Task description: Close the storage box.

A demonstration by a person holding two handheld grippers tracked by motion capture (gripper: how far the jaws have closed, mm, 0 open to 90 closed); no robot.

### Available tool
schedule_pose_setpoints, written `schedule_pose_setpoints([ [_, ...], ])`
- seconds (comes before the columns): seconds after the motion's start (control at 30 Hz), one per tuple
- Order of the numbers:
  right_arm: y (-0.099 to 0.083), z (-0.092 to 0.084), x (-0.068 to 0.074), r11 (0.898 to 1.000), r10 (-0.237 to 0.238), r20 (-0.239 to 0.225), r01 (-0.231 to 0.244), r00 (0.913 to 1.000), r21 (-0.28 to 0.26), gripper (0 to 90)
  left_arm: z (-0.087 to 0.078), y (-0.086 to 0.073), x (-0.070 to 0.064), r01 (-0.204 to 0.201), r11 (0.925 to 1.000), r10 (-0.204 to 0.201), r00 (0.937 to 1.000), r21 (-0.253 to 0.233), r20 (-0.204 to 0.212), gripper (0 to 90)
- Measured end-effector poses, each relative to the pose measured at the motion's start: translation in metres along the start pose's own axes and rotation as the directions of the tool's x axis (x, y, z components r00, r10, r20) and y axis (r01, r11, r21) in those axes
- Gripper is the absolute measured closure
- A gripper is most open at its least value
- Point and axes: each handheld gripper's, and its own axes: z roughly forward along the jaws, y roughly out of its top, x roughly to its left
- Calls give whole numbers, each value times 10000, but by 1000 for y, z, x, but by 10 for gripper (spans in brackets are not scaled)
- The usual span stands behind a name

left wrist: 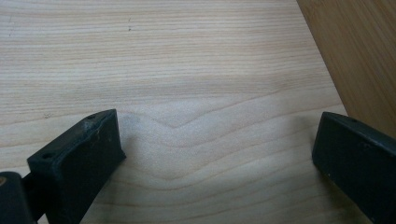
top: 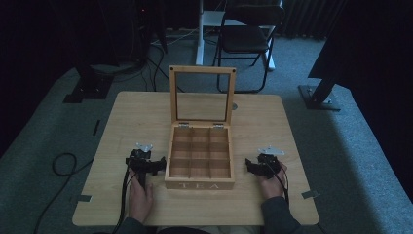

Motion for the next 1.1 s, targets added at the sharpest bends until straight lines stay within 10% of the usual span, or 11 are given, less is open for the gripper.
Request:
schedule_pose_setpoints([
  [0.53,0,0,0,10000,-77,-73,77,9999,-8,275,2,2,8,-463,9989,463,9980,-13,432,15],
  [1.1,10,-9,1,9976,605,112,-601,9981,-346,531,7,7,15,-593,9982,592,9968,4,533,15],
])
